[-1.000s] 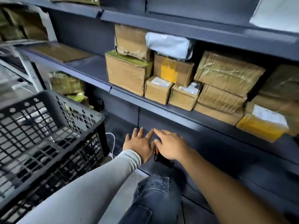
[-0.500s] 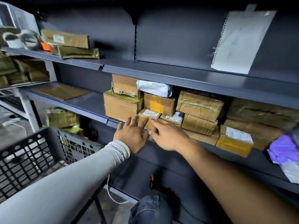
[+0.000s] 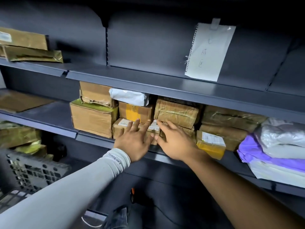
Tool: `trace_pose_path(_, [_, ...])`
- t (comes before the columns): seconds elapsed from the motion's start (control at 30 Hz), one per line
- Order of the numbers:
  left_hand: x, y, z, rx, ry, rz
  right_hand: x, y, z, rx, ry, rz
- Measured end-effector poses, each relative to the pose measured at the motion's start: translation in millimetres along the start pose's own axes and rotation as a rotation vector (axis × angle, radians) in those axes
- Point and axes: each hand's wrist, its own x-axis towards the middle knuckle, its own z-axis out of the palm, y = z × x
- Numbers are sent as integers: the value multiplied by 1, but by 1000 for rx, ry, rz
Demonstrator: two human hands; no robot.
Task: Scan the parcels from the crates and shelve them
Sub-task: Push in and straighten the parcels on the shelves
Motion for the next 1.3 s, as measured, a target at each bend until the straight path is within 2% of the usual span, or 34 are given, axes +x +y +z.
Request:
trace_pose_path(0.17, [20,35,14,14,-8,115,-17,38,-3,-38,92,108])
trace_pose_path(0.33, [27,57,28,17,2,143,-20,68,2,-67,105,177])
trace_pose_path(0.5, [21,54,42,-2,1,139,-21,69,15,-49,134,148])
trace_pose_path(0.93, [3,-55,29,38,57,-46,6,-30,59,12,118,-113])
trace_pose_path(1.13, [0,-111,13,45,116,-128,44,-81,80,104,72,-181])
trace_pose_path(1.3, [9,-160,-8,109,156,-189,89,-126,91,127,124,-206])
